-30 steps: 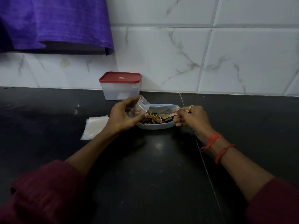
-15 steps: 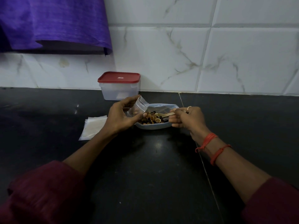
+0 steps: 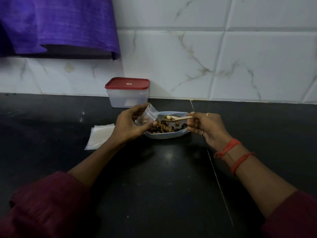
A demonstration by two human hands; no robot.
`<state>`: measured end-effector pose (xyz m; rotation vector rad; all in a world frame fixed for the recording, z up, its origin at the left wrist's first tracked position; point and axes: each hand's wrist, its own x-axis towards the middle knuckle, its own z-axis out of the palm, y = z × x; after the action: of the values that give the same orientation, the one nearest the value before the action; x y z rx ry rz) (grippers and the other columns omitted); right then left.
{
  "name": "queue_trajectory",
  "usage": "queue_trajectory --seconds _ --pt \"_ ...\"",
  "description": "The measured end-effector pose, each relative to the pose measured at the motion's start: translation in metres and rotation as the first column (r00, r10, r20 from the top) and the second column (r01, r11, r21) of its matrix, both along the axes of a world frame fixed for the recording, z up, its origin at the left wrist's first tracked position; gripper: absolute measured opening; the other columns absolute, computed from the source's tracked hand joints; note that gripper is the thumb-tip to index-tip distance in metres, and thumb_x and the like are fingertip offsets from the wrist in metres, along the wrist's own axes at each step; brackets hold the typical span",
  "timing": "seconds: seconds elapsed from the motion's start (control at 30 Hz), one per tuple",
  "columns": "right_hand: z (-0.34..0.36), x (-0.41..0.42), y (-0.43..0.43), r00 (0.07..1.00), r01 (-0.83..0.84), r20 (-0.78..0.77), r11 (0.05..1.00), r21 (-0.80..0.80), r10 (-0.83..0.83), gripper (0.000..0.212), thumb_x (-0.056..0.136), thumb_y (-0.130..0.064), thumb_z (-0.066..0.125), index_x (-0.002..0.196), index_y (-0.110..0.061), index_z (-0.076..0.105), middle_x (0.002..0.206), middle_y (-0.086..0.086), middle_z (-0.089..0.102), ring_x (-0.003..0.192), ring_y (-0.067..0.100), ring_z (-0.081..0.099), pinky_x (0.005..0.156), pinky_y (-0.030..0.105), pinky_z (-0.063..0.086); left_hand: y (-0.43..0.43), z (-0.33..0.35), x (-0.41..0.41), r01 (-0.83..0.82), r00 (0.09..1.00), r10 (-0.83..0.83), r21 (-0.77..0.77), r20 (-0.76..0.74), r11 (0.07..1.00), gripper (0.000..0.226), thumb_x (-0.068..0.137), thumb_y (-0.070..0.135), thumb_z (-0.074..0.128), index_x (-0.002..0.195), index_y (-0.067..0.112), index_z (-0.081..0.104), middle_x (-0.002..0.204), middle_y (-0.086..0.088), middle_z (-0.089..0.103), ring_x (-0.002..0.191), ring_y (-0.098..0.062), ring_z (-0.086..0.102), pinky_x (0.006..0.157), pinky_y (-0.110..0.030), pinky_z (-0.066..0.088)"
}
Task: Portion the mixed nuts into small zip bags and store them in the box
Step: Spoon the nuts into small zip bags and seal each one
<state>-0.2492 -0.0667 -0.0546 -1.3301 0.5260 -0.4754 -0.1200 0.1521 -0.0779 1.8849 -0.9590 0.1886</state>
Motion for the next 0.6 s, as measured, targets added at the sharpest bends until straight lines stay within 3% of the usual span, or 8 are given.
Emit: queue_trajectory --seconds 0.5,0.6 --pt "0.013 -0.006 0.025 0.976 -0.101 0.194 0.995 -0.002 0.100 0.016 0.098 -0.013 0.061 0.097 -0.003 0.074 0.071 0.006 0.072 0.060 0.010 0.069 0.056 0.023 0.059 0.000 0.001 -0.005 -0.017 0.999 0.018 -0.005 0.027 1.000 0.073 0.074 0.034 0.085 0.139 0.020 0.055 0.131 0.000 0.063 0.117 -0.011 0.059 0.096 -0.020 0.048" --pt "0.010 -0.005 0.031 0.966 -0.139 0.205 0.984 -0.113 0.160 0.017 0.097 -0.016 0.063 0.104 -0.005 0.074 0.075 0.005 0.074 0.069 0.013 0.072 0.063 0.024 0.060 -0.001 0.003 -0.008 -0.008 0.999 0.008 -0.004 0.048 1.000 0.074 0.073 0.036 0.085 0.138 0.021 0.055 0.130 0.002 0.064 0.116 -0.008 0.059 0.097 -0.021 0.049"
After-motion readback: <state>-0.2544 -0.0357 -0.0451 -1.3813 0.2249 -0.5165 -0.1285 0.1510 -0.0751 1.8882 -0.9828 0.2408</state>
